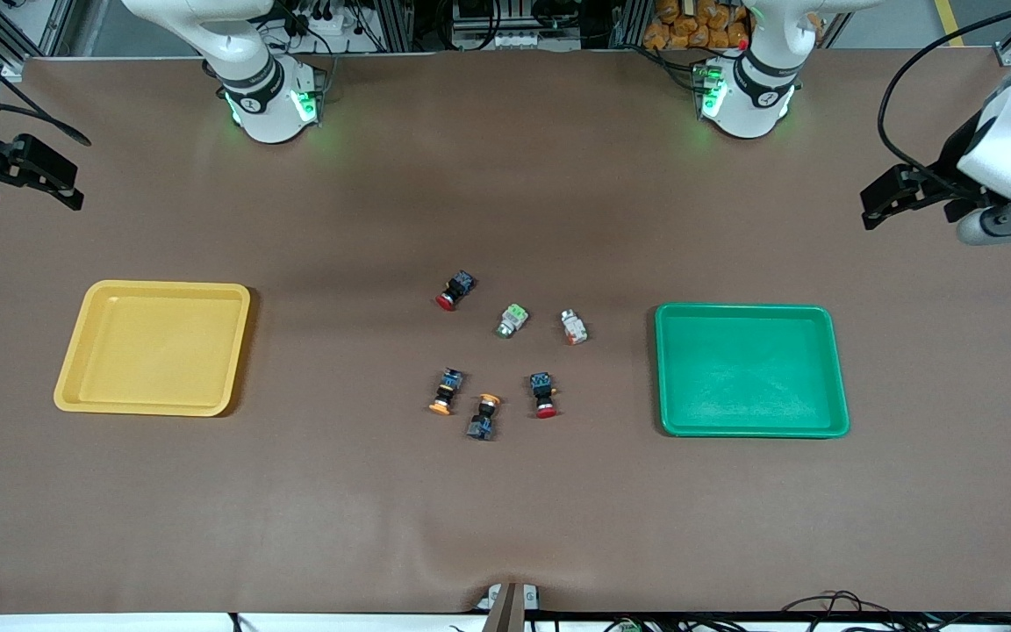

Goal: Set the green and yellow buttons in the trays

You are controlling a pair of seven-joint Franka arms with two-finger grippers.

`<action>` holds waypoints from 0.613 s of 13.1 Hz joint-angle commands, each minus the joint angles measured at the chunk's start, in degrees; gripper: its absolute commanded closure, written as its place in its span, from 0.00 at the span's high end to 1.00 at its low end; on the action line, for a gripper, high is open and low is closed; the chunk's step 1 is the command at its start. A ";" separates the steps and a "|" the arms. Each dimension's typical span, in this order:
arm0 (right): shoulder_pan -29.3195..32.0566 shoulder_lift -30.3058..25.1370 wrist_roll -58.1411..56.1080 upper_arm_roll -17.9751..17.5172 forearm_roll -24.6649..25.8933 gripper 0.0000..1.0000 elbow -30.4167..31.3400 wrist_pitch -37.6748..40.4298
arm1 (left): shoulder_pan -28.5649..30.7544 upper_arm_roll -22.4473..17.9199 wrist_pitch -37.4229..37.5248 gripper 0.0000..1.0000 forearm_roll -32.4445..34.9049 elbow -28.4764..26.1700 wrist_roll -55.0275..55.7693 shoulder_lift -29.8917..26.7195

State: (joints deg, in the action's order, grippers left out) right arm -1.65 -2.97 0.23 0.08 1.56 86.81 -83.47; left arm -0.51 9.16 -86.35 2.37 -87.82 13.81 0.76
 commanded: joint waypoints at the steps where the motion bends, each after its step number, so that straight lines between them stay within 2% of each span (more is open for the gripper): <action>1: 0.60 0.16 -0.58 -0.61 0.99 1.00 -0.42 0.77 | -2.12 1.65 0.13 1.00 -0.45 1.16 6.81 4.50; 4: 0.60 0.25 -0.67 -0.26 0.99 1.00 -0.41 1.12 | -6.42 2.00 -2.15 1.00 -0.18 3.88 13.43 10.39; 8: 0.60 0.86 -0.67 -0.17 0.99 1.00 -0.33 1.12 | -10.82 2.09 -2.68 1.00 4.29 4.59 17.91 12.95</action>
State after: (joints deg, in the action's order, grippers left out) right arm -1.65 -2.43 0.23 0.29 1.57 86.83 -82.81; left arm -9.85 11.23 -89.84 4.16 -85.16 29.75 12.78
